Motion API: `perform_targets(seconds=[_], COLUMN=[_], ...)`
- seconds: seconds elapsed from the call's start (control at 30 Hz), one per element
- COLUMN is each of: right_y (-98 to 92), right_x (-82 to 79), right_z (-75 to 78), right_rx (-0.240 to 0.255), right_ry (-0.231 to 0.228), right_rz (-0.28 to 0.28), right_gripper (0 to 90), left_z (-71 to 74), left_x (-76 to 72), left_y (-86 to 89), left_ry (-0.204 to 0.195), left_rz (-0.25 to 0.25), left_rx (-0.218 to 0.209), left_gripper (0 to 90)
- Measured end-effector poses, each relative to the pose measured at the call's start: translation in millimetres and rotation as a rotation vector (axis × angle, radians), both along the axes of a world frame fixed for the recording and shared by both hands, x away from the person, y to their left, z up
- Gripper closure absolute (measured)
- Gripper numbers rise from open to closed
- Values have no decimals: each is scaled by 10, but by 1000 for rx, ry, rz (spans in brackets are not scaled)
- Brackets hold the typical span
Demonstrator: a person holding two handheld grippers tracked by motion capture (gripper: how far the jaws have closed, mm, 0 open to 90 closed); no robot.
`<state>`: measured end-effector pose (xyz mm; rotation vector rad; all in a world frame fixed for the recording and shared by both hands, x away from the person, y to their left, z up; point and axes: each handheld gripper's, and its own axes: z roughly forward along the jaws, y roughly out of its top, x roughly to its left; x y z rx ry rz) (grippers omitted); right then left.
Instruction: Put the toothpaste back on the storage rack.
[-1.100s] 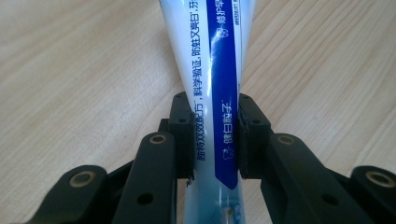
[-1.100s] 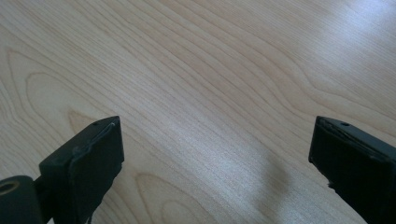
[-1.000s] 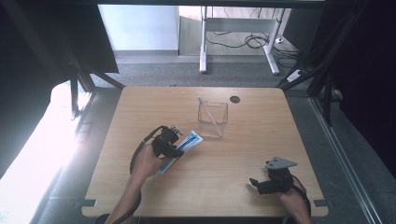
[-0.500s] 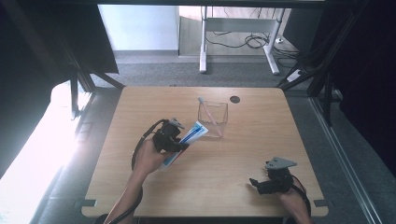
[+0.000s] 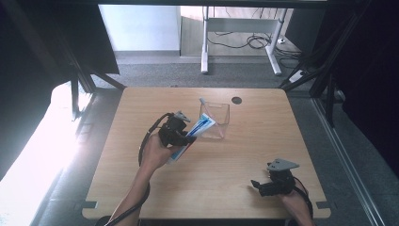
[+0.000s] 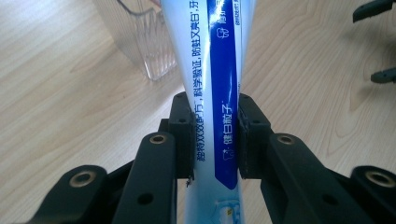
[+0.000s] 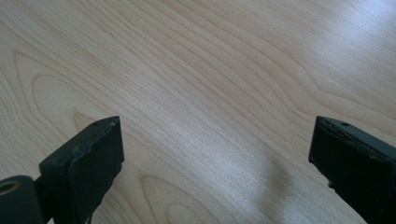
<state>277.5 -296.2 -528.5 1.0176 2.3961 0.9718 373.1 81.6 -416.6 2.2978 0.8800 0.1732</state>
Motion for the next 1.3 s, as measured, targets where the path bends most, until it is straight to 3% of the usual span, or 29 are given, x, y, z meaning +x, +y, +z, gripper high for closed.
perform_targets(seconds=[0.8,1.3], right_y=[24,13], right_x=[10,12], right_z=[-35,-28], right_rx=[-9,1], right_ry=[29,33], right_rz=[15,14], right_gripper=[0,0], left_z=[174,264], left_x=[281,469], left_y=[-218,-378], left_ry=[-62,-80], left_rz=[12,5], left_rx=[-41,-74], left_gripper=[722,722])
